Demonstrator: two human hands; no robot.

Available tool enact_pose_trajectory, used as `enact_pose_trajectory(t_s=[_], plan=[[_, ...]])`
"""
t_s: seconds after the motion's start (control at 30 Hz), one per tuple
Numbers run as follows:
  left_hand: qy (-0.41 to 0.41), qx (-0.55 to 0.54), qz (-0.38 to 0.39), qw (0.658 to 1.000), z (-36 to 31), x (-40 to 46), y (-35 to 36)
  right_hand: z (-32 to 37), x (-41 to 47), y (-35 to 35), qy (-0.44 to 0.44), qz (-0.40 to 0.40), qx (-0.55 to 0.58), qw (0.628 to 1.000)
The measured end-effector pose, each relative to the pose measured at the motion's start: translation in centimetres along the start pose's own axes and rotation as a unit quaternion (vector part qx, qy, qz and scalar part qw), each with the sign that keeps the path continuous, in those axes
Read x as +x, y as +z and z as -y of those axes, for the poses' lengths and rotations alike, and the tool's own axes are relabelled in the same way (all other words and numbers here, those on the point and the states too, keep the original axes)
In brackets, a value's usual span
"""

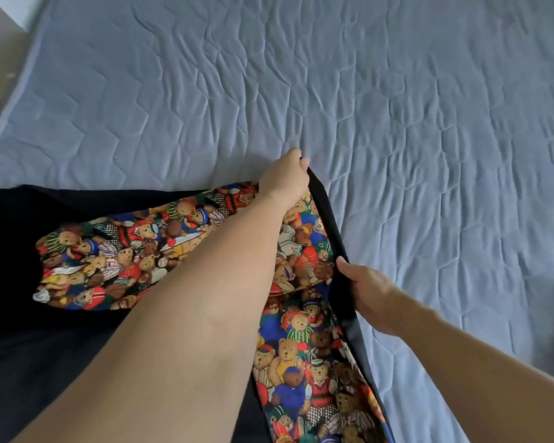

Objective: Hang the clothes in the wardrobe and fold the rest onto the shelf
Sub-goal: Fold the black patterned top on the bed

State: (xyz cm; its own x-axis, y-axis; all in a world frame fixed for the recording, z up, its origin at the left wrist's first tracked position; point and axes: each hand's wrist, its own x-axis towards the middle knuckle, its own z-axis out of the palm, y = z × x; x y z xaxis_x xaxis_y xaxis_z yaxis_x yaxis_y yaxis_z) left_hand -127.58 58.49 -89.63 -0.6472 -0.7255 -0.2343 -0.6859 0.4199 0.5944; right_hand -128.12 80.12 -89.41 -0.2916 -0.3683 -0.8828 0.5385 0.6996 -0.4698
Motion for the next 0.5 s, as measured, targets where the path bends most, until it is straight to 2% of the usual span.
enact_pose_trajectory(t_s=[0.07, 0.17, 0.23, 0.3, 0.37, 0.43, 0.5], plan=[[-0.017, -0.004, -0.036, 0.999, -0.2, -0.2, 0.9, 0.2, 0.1, -0.2, 0.011, -0.003, 0.068, 0.998], [-0.03, 0.057, -0.045, 0.997, -0.2, -1.0, 2.0, -0.3, 0.4, 0.1, -0.01, -0.039, 0.049, 0.998], [0.026, 0.134, -0.052, 0.989, 0.6, -2.6, 2.1, -1.3, 0.0, 0.4, -0.055, -0.028, -0.051, 0.997], [0.106, 0.192, -0.053, 0.974, 2.5, -5.4, 1.3, -2.5, -0.6, 0.7, -0.085, -0.05, -0.164, 0.981], [0.164, 0.246, -0.022, 0.955, 6.0, -9.0, -0.2, -3.0, -0.9, 0.7, -0.082, -0.09, -0.196, 0.973], [0.172, 0.294, 0.023, 0.94, 10.7, -12.7, -1.8, -3.2, -1.0, 0.8, -0.074, -0.105, -0.196, 0.972], [0.128, 0.325, 0.038, 0.936, 15.9, -16.0, -4.0, -3.3, -1.2, 1.3, -0.086, -0.13, -0.234, 0.96]])
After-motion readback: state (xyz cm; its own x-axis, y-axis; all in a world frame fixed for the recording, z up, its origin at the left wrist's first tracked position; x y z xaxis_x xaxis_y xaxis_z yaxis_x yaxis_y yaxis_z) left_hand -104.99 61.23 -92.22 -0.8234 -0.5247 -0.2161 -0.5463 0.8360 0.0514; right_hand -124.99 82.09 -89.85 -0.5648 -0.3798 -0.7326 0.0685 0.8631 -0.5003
